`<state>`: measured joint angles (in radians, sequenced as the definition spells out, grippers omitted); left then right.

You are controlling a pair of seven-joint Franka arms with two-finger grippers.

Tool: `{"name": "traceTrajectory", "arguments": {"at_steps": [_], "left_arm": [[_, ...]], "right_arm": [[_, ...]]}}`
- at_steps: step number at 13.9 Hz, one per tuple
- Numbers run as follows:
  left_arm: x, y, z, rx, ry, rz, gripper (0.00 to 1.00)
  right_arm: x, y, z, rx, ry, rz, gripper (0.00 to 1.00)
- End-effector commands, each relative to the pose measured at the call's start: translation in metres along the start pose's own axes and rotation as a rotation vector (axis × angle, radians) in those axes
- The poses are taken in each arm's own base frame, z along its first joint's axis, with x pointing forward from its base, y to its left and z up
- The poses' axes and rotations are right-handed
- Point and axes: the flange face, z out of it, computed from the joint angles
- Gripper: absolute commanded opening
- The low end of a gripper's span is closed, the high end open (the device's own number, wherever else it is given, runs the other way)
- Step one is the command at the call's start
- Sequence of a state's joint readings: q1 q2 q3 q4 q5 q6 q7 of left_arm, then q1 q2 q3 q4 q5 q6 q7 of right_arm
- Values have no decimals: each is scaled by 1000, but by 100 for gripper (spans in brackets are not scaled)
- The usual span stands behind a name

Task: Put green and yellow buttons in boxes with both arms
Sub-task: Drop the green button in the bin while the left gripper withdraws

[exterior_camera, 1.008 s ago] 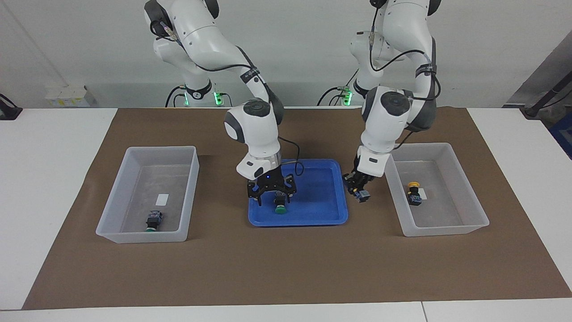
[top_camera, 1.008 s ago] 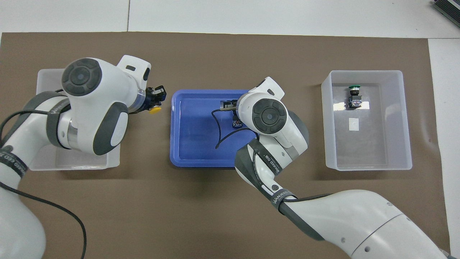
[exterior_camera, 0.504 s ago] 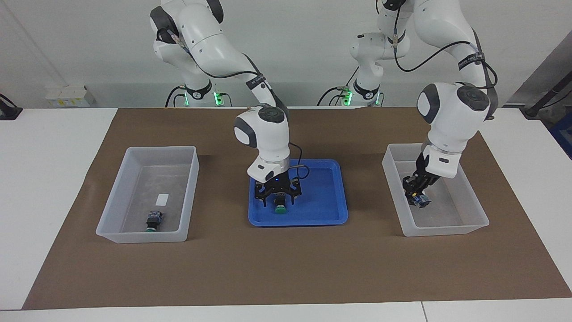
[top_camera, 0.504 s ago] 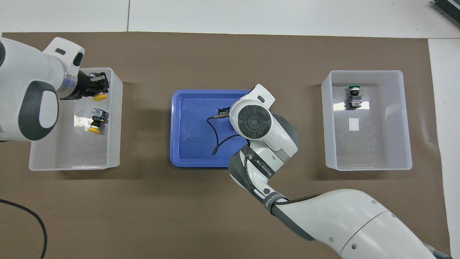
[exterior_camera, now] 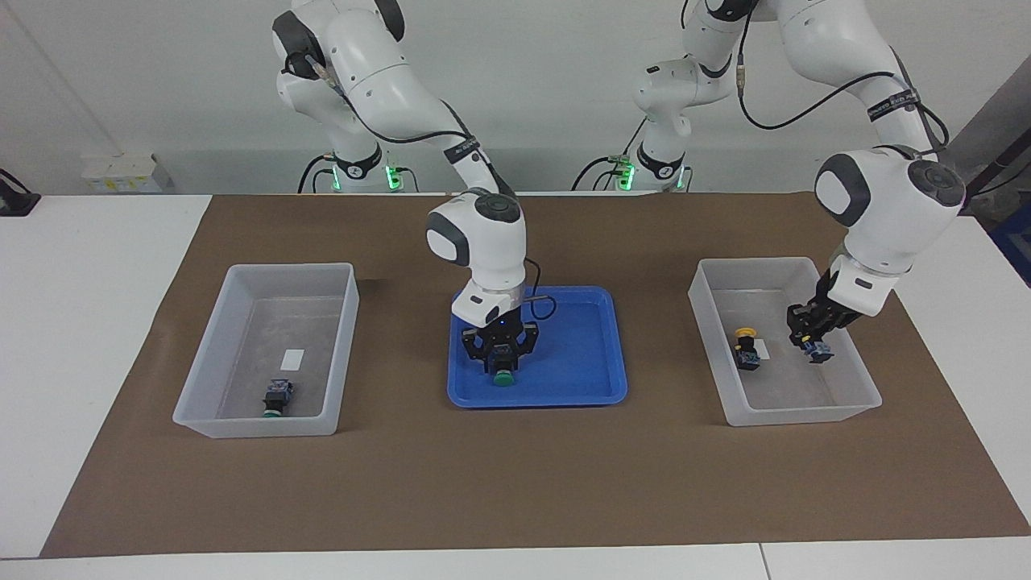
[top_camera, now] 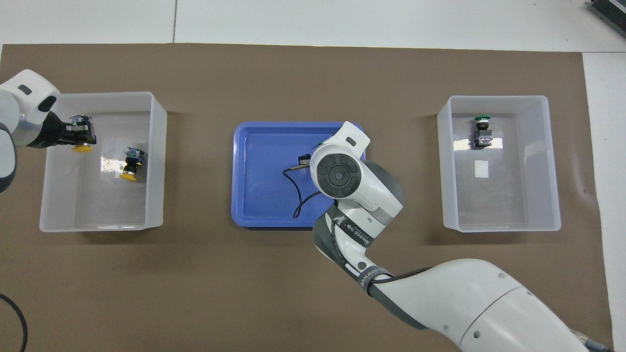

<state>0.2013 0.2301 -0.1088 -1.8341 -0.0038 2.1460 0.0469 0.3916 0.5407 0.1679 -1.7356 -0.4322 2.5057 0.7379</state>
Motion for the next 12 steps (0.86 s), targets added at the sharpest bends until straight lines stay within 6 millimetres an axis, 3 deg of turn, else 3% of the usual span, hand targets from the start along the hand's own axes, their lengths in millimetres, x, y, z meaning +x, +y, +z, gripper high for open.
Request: {"name": "traceTrajectory", "arguments": {"at_steps": [1, 3, 7, 10, 11, 12], "left_arm": [[-29, -8, 11, 10, 10, 29, 0], [-40, -14, 28, 13, 23, 44, 0], [-49, -16, 58, 14, 40, 44, 0], [-55, -15, 67, 14, 50, 44, 0], [-55, -15, 67, 14, 47, 44, 22], [-54, -15, 66, 14, 48, 44, 35]], "right_arm": [[4, 4, -4, -4, 33, 22, 0], [17, 17, -36, -13, 59, 66, 0], [49, 106, -101, -96, 46, 202, 0], [61, 179, -131, -128, -3, 185, 0], [64, 205, -136, -120, -21, 158, 0], [66, 229, -140, -117, -45, 129, 0]]}}
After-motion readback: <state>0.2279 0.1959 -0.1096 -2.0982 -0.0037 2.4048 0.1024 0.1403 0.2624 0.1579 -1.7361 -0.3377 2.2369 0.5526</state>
